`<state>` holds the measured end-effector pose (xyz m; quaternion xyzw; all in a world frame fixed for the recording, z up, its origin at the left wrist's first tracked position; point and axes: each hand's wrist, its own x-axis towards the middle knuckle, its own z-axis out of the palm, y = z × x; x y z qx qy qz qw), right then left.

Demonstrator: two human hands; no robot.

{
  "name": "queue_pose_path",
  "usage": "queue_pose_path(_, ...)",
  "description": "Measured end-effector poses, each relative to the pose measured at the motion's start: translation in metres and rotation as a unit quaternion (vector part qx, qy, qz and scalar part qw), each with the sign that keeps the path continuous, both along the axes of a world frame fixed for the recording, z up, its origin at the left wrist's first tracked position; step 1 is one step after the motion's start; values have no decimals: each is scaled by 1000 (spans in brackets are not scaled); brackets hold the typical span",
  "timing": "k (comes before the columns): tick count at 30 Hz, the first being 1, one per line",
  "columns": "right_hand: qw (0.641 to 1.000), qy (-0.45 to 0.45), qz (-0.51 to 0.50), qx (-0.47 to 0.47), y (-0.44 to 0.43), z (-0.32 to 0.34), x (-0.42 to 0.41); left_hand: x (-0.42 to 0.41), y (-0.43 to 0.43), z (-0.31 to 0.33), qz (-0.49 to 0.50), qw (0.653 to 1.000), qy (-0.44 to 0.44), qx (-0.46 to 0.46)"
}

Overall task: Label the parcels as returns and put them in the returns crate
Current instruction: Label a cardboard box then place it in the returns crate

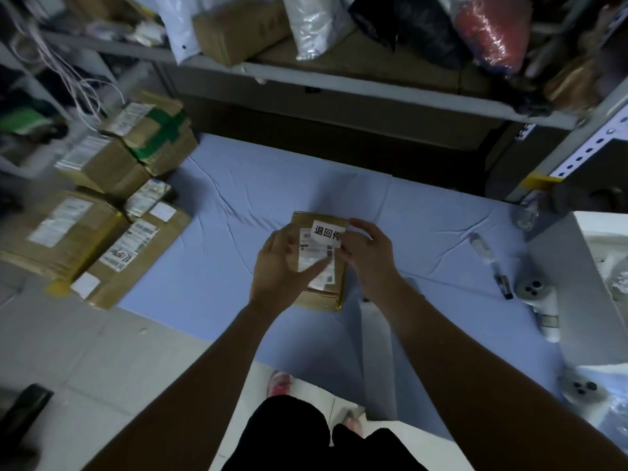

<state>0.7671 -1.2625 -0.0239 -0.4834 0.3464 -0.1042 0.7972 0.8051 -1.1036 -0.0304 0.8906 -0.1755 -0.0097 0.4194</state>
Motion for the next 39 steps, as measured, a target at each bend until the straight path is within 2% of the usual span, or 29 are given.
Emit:
queue_pose_path(2,1000,6,20,-18,4,-2,10,17,0,7,46,981,148,-120)
queue_pose_path(3,999,11,24,-23,6,-3,14,27,1,8,57,967,194,-154)
queue_pose_path(5,999,14,26,-37,10,-7,23,45,1,9,55,944,261,-195)
queue_pose_path(7,996,32,33,-83,13,-10,30,62,0,8,52,936,282,-204)
queue_pose_path(12,973,93,-11,-210,24,-10,48,97,-5,-14,-20,969,210,-129)
queue_pose_path(17,911,207,4,-356,18,-14,64,112,-14,-33,-97,983,144,-61)
queue_pose_path(23,881,262,73,-387,28,-28,60,109,4,-42,-96,983,153,1)
queue_pose_path(32,840,271,129,-452,69,-35,43,77,38,-47,-78,989,110,57)
queue_pose_path(36,807,262,174,-499,80,-42,37,66,38,-51,-100,988,40,108)
queue_pose_path(39,791,269,164,-524,85,-45,28,64,45,-58,-123,983,-28,135)
